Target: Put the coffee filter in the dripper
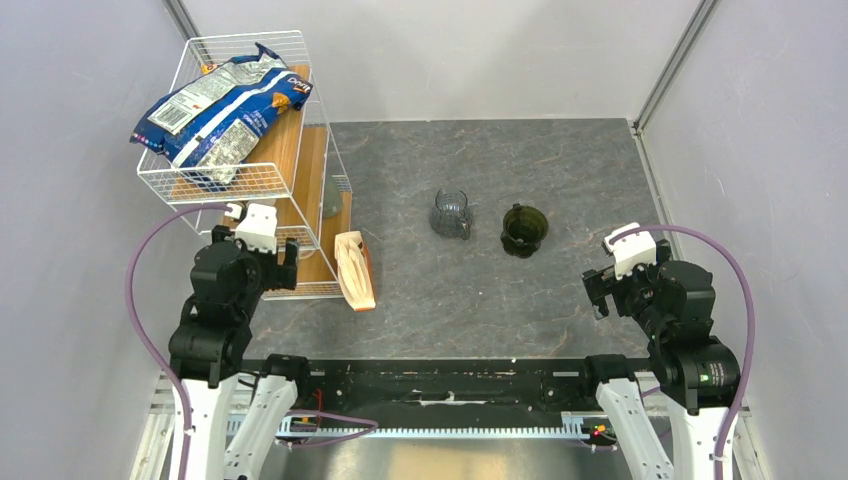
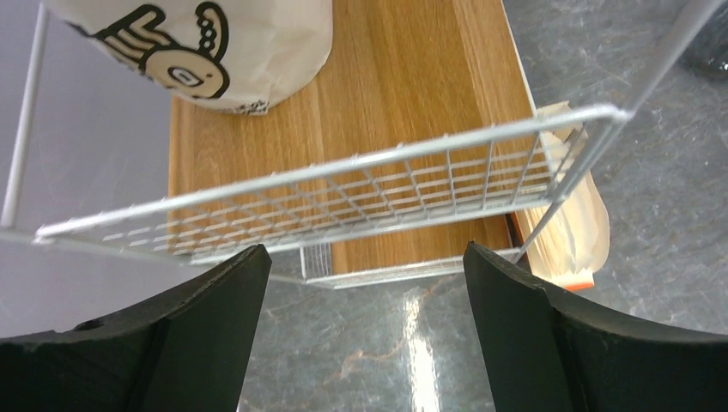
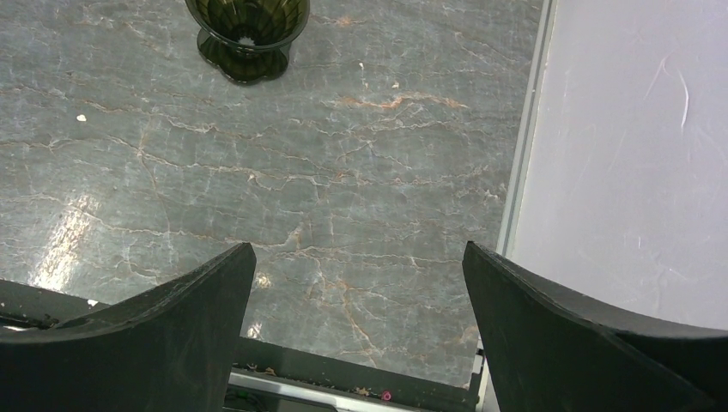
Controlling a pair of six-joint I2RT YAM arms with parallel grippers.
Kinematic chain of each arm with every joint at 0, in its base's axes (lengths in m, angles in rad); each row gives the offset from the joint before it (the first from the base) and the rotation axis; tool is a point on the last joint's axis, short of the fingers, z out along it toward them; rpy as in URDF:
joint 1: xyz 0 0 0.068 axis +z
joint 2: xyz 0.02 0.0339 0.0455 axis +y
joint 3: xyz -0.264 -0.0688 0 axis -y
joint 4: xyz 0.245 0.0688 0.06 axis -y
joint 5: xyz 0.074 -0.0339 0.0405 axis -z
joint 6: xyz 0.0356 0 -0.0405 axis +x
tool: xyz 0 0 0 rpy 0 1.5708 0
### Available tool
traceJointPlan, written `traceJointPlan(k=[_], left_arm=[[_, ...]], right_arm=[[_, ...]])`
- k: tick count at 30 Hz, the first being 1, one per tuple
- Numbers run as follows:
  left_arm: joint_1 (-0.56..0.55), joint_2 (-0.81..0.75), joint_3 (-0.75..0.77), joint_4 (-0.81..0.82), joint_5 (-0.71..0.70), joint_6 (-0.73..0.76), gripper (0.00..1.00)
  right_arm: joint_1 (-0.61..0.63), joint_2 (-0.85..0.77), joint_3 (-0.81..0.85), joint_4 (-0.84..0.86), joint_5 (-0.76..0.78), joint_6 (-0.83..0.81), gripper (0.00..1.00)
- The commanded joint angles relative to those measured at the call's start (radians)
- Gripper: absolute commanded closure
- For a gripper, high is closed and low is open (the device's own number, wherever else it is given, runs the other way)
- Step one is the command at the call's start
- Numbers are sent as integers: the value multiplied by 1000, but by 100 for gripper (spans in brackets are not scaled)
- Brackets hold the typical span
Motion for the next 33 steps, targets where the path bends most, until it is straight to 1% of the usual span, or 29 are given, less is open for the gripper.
traceJointPlan(k=[1, 9, 14, 23, 32, 33], left_arm=[[4, -5, -65, 206, 23, -8, 9], [4, 55, -113, 361, -25, -4, 10], [4, 144, -118, 466, -35, -1, 9], [9, 310, -80, 628, -45, 22, 9], [89, 478, -21, 728, 8, 39, 9], [128, 493, -14, 733, 19, 38, 8]], right_arm=[[-3, 14, 2, 21, 14, -11, 1], [-2, 0, -11, 25, 13, -22, 1], [-2, 7, -16, 29, 16, -25, 1], [-1, 15, -17, 36, 16, -25, 1], [-2, 41, -9, 45, 15, -9, 1], [-2, 46, -6, 45, 13, -8, 1]])
